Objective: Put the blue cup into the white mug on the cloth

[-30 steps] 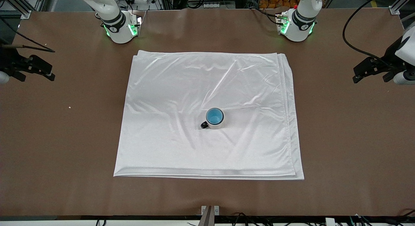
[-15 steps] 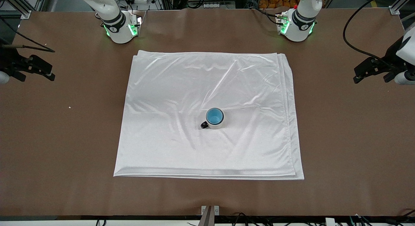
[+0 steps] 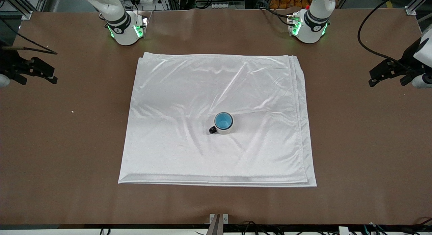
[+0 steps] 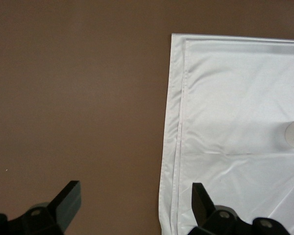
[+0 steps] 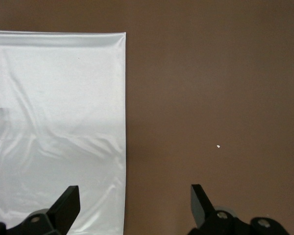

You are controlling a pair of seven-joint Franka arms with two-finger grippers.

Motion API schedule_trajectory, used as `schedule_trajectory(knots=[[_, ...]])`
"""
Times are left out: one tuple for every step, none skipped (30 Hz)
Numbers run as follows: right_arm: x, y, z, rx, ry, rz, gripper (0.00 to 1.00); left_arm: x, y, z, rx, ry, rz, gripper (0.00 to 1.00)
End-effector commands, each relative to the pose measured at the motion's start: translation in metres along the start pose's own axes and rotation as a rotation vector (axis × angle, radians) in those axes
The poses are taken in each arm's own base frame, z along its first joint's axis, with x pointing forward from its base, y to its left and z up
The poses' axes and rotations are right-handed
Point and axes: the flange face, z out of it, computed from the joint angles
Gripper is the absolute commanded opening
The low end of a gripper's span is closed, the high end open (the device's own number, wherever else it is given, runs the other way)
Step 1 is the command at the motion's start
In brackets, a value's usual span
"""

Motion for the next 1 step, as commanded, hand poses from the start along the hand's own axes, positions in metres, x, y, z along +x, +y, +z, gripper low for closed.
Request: schedule_trajectory(knots=[[-0.0006, 0.0028, -0.0039, 0.012, -0.002, -0.007, 1.00, -0.0058, -0.0049, -0.0035, -0.006, 0.007, -0.004, 1.00]])
